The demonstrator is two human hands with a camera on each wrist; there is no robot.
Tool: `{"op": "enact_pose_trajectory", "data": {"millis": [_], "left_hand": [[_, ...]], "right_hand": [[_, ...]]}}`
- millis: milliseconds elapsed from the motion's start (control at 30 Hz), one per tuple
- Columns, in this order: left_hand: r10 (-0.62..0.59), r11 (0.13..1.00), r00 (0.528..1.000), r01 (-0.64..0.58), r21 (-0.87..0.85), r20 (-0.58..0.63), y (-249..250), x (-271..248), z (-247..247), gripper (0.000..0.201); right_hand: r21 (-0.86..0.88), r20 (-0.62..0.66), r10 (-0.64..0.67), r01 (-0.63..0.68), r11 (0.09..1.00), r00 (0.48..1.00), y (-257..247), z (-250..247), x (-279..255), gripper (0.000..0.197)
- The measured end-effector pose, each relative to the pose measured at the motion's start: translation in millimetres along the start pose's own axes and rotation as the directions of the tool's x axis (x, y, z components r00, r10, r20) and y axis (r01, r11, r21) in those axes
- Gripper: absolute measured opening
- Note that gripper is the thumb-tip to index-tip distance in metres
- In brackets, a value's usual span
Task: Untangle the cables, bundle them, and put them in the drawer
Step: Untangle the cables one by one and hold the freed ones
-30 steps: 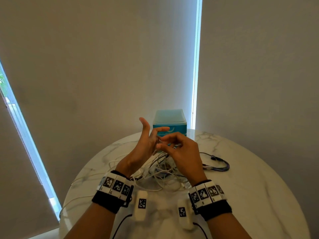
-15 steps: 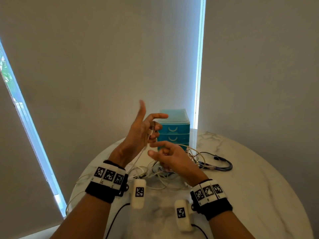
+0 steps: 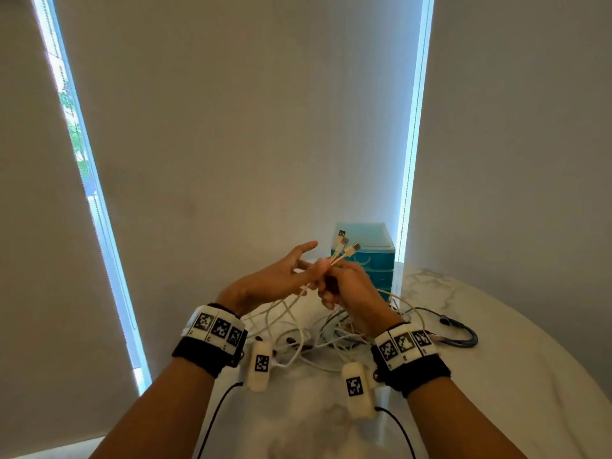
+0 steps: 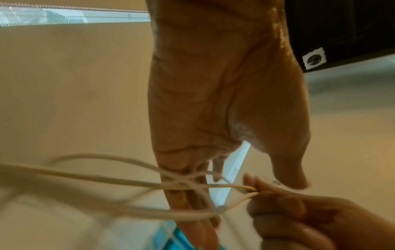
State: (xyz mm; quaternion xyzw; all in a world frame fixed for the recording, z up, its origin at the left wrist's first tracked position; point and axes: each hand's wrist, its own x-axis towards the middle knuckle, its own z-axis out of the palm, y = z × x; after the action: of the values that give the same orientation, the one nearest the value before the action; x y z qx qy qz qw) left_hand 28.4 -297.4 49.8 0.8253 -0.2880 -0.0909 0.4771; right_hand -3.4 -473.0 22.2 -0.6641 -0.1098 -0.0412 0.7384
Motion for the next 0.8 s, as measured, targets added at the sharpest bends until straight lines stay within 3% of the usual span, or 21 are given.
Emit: {"op": "enact_pose_trajectory", "data": {"millis": [100,200,333,433,533,667,733,767,800], "left_hand": [[-0.021,0.982,1.0,0.017,0.189,0.022,-38,-4,-12,0.043],[-0.021,0.984,0.996,0.036,0.176,-0.086,-57,-16,-31,0.028],[-0.046,0.95,0.99,0.085,0.299,-0.135,-67,-19,-40,0.044],[-0.173,0.894,0.973,0.221,0.39,-0.155,-60,-15,-41,0.059],[-0.382,0.895,0.924,0.376,0.241,-0.025,-51,-14,-40,0.059],[-0.336,0.929,0.942,0.331,0.166,0.0,-47,-24,-53,0.063],[-0.247,0.953,0.961,0.264,0.151,-0.12,-51,-26,-79,0.051],[-0.172,0.962,0.949,0.219,0.161,-0.263,-52,-28,-96,0.046],[-0.079,0.96,0.894,0.187,0.208,-0.44,-55,-29,-113,0.046]], "right_hand": [[0.112,-0.1,0.017,-0.005,0.994,0.995,0,-20,4,0.03],[0.14,-0.151,0.025,-0.003,0.99,0.988,5,-38,4,0.03],[0.203,-0.192,0.025,0.015,0.979,0.981,9,-53,10,0.029],[0.223,-0.215,0.012,0.037,0.974,0.977,10,-59,14,0.03],[0.203,-0.228,0.005,0.042,0.978,0.974,12,-62,15,0.03],[0.18,-0.258,0.007,0.041,0.983,0.966,11,-68,13,0.031],[0.148,-0.297,0.014,0.032,0.988,0.955,11,-77,11,0.031],[0.133,-0.316,0.017,0.027,0.991,0.949,12,-81,9,0.03],[0.125,-0.331,0.023,0.019,0.992,0.943,14,-85,8,0.03]]}}
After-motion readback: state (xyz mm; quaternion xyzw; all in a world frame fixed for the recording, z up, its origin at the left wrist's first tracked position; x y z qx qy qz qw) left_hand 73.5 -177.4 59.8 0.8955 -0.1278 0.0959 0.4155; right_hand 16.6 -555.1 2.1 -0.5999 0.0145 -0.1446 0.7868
